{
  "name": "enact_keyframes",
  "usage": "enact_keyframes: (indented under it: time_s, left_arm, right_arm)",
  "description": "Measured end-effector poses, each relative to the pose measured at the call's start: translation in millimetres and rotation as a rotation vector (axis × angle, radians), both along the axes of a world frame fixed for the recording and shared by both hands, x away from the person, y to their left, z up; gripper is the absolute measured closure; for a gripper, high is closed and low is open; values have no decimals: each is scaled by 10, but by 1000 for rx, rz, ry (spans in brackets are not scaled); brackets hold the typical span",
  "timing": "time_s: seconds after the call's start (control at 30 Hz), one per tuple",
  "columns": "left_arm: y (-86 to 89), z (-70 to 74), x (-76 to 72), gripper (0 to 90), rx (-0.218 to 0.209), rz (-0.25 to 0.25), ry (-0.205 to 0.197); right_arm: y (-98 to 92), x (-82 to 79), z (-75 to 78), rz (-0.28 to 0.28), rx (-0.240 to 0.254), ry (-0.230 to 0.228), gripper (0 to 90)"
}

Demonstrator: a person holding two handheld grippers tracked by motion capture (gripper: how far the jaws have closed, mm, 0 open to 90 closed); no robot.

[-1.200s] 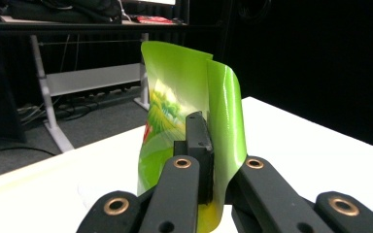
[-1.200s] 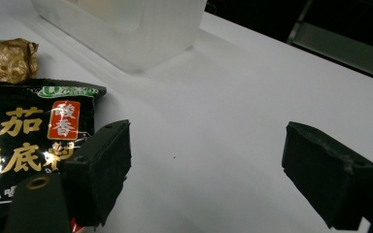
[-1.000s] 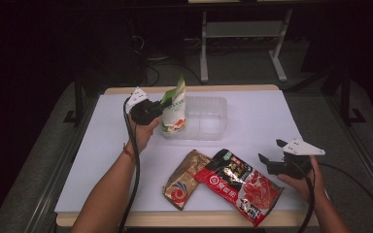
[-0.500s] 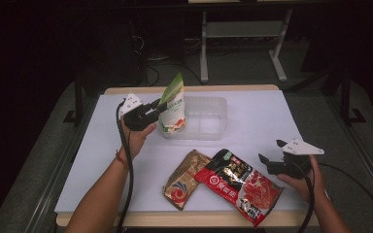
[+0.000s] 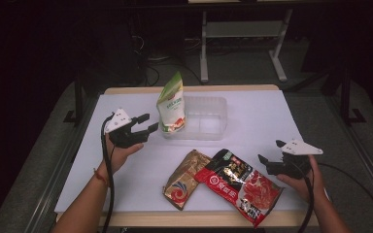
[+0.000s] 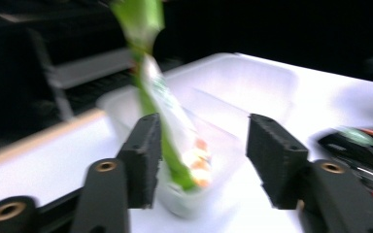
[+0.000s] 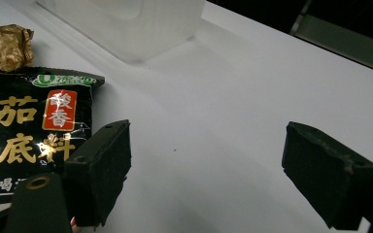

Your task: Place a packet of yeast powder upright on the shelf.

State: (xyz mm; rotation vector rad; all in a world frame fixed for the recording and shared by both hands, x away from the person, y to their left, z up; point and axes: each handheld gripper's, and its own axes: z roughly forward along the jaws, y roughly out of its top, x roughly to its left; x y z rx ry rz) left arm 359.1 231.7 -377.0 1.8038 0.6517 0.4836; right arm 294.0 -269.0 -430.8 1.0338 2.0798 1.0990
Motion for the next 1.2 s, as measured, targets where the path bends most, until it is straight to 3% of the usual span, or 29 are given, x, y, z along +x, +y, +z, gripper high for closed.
enact_keyframes:
  time_s: [0.07,0.27,0.4,0.53,0.67,0.9,1.2]
  left_arm:
    - [-16,-20,-68,389,35,-2,3]
    - [-80,-130,-205,312,56,-94,97]
    - [-113,-227,-287,302,103,-122,122]
    - [-111,-310,-338,302,113,-160,156]
    - [-194,-393,-303,305,111,-208,213]
    - [-437,-550,-173,259,164,-287,285]
    - [-749,-583,-21,232,191,-331,307]
  right_arm:
    - [-2,1,-1,0,0,0,173]
    - [1,-8,2,3,-2,-4,173]
    - [-12,-30,6,1,-1,-5,173]
    - [-25,-45,2,-3,-5,1,174]
    - [-31,-78,7,-6,-7,-2,173]
    - [-41,-154,-17,0,-27,9,173]
    - [-102,-283,-32,-28,-38,19,173]
